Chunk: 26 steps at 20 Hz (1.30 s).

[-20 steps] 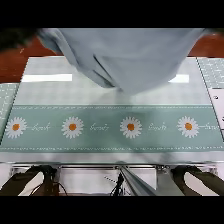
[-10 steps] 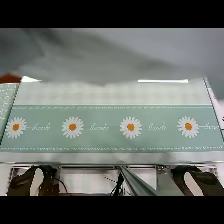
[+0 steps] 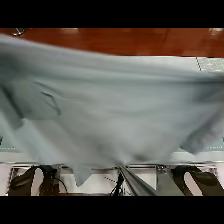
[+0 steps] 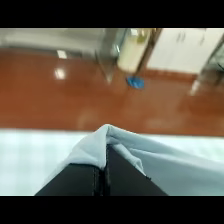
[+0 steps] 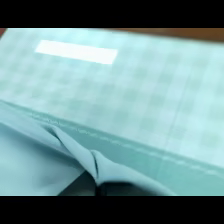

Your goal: Fold the shirts.

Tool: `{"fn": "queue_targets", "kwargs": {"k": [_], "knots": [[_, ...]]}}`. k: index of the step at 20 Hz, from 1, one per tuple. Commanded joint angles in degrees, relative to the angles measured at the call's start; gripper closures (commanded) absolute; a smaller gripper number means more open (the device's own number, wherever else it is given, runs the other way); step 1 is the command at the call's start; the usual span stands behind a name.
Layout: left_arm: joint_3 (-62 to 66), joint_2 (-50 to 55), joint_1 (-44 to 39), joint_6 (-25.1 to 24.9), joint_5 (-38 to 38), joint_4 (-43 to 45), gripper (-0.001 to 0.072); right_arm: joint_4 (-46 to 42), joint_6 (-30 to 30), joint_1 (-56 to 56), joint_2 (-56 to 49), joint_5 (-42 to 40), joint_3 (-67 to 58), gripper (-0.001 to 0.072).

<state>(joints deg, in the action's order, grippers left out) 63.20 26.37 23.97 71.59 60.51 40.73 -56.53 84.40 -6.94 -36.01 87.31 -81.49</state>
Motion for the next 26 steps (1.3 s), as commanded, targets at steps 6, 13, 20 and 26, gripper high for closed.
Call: {"fn": "queue_targets", "kwargs": {"k": [6, 13, 20, 26], "knots": [[-18.1, 25.7, -16.6, -9.4, -23.7, -7.2, 0.0687, 10.3, -6.1, 0.0, -27.2, -34.1, 22.3, 0.0687], [-11.3, 40.5, -25.1, -7.7, -27.8, -7.3, 0.0271, 29.0, -4.9, -0.5, -54.8, -33.7, 6.2, 0.0377], [-9.9, 40.0, -5.2, 3.6, 10.4, 9.7, 0.0003, 4.5, -10.0, -15.6, -49.6, -8.9, 2.2, 0.0086], [-33.7, 34.5, 5.5, 6.0, 14.3, 12.0, 0.0003, 0.2, -12.9, -28.7, -26.8, -23.1, 34.3, 0.0082]]}}
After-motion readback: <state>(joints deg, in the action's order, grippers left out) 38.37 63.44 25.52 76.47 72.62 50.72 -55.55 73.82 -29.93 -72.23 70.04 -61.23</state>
